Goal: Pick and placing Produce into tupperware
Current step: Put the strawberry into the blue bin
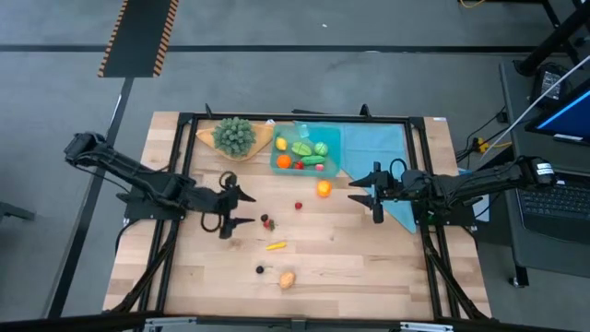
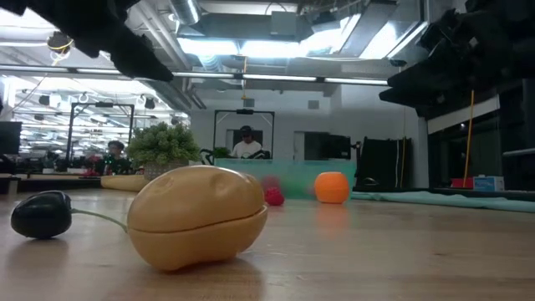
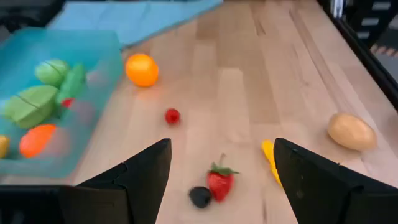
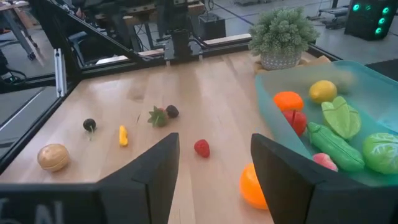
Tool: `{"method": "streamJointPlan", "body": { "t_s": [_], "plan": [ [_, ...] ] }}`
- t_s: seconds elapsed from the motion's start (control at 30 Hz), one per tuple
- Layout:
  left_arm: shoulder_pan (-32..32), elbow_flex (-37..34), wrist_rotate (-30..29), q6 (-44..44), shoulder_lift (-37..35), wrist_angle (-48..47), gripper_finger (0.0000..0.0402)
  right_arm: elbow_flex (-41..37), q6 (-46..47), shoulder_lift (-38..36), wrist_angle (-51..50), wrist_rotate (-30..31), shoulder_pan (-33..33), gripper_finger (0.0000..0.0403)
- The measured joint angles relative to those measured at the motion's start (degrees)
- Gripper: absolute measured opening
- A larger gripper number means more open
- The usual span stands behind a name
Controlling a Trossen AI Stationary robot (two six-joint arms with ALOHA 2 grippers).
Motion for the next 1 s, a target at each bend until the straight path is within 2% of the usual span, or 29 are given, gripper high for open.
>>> {"method": "streamJointPlan", "body": {
  "t_s": [0.33,0.57,0.87,1.0],
  "plan": [
    [-4.8,12.1,-2.0,-12.4,14.5,-14.6,0.0275,0.0,-0.2,0.0,-1.4,0.0,0.0,0.0202],
    [-5.0,13.0,-2.1,-13.5,20.8,-14.9,0.0275,0.0,-0.3,0.0,-2.1,0.0,0.0,0.0202],
    [-4.3,12.9,-2.3,-13.5,25.6,-12.9,0.0275,0.0,-0.4,0.0,-2.1,0.0,0.0,0.0202],
    [-3.3,13.0,-2.3,-10.3,28.2,-10.0,0.0275,0.0,-0.4,0.0,-2.1,0.0,0.0,0.0202]
  ]
}}
